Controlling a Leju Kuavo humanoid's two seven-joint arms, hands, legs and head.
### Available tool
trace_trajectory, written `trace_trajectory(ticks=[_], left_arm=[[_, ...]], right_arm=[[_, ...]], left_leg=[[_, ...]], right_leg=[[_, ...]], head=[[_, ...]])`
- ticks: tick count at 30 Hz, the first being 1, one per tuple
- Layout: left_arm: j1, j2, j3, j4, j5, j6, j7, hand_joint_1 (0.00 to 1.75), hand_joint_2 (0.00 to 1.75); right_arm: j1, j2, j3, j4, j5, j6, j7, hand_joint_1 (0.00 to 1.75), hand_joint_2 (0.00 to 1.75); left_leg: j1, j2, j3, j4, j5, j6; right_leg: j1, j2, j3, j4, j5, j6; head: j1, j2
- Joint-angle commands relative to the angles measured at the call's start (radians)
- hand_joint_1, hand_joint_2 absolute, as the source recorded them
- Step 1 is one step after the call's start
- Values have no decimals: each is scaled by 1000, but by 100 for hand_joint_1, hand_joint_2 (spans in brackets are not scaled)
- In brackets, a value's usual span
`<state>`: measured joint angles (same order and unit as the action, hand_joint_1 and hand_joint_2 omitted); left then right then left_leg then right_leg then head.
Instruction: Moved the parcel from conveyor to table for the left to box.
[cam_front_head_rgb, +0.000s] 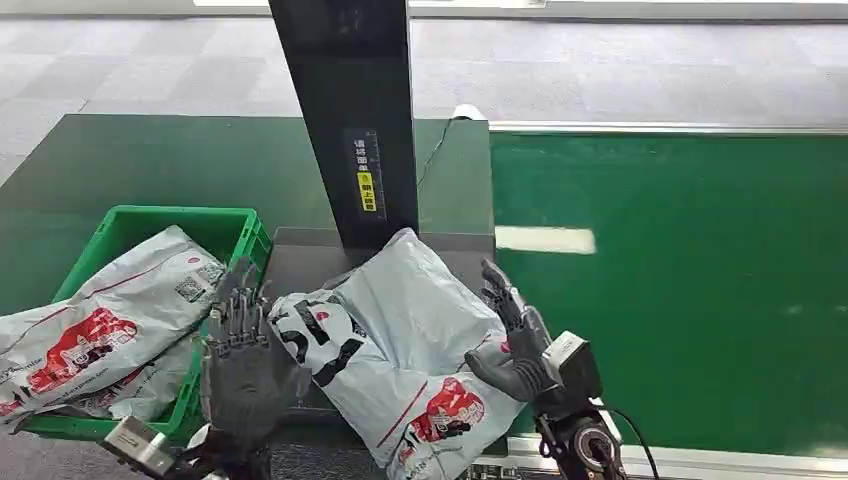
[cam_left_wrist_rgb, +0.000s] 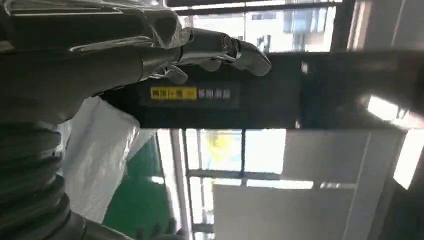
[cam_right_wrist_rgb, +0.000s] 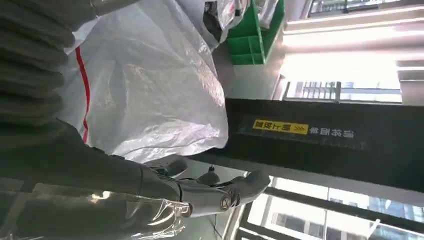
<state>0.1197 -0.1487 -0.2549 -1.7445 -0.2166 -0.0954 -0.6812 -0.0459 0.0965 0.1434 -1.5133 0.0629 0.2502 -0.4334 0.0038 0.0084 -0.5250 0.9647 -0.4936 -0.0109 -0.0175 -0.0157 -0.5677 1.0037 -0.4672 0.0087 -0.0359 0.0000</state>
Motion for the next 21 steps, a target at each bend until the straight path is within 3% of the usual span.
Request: trace_trajectory(ticks=[1, 4, 5, 6, 21], left_arm=[[-43, 96, -205, 215, -261, -38, 77, 0, 175], [-66, 105, -215, 265, -277, -89, 150, 0, 175], [-92, 135, -244, 319, -305, -179, 271, 0, 175], [-101, 138, -248, 351, -314, -182, 284, 0, 175], [-129, 129, -243, 419, -324, -170, 302, 0, 175]], right_arm=[[11, 6, -65, -12, -22, -15, -24, 0, 175], [26, 8, -72, -25, -23, -13, -24, 0, 175], [25, 10, -74, -21, -23, -10, -24, 0, 175], [22, 12, -75, -15, -23, -9, -24, 0, 175], [28, 19, -81, -27, -24, -4, -23, 0, 175]], left_leg=[[1, -4, 0, -2, 1, 0], [2, -3, 0, -1, 1, 0], [0, -2, 1, -1, 1, 0], [1, -3, 0, -2, 2, 0], [1, -1, 1, -1, 1, 0]], right_leg=[[1, -1, 2, -3, 1, -1], [2, -1, 2, -3, 1, -1], [0, -1, 1, -1, 0, -1], [1, -2, 2, -2, 1, -1], [1, 1, 1, -2, 1, -1]], head=[[0, 0], [0, 0], [0, 0], [0, 0], [0, 0]])
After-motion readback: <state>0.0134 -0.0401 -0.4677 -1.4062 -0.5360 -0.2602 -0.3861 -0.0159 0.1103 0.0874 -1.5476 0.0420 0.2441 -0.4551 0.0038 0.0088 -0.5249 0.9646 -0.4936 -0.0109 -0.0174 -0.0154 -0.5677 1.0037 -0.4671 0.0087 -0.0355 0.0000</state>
